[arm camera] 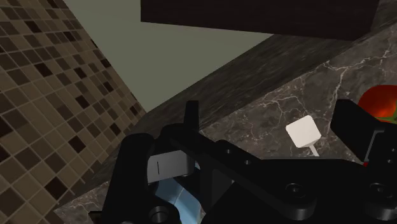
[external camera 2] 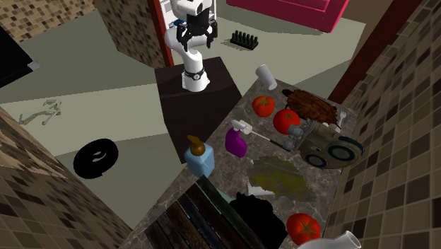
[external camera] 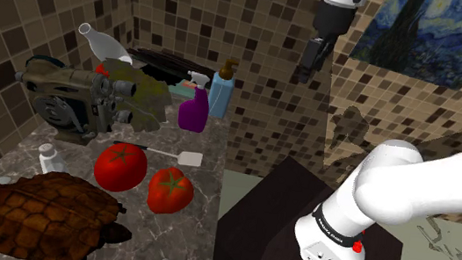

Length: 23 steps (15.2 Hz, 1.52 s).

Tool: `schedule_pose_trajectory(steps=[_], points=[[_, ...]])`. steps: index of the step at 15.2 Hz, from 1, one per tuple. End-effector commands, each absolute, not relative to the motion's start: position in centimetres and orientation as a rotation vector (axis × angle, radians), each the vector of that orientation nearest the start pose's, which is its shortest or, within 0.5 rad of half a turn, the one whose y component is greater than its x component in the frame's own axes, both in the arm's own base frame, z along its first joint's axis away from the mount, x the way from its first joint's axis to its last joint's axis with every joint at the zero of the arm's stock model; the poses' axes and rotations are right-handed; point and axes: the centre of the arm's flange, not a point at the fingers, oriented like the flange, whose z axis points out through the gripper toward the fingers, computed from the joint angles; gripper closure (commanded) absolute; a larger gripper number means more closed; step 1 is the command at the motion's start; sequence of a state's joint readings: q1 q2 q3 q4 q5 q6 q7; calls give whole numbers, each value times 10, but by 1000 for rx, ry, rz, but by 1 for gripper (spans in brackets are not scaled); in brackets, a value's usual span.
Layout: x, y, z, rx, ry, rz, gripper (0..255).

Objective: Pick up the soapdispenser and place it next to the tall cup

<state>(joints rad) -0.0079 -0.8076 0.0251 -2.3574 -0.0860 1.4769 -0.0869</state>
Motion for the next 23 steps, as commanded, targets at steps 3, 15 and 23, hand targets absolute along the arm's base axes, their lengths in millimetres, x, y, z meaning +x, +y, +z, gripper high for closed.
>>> schedule_pose_trajectory(steps=[3,15,23], points=[[315,-12,581,-3228,-144,122,0],[457,-65,534,-3176,-128,101,0],[552,-100,501,-3141,-117,88,0]])
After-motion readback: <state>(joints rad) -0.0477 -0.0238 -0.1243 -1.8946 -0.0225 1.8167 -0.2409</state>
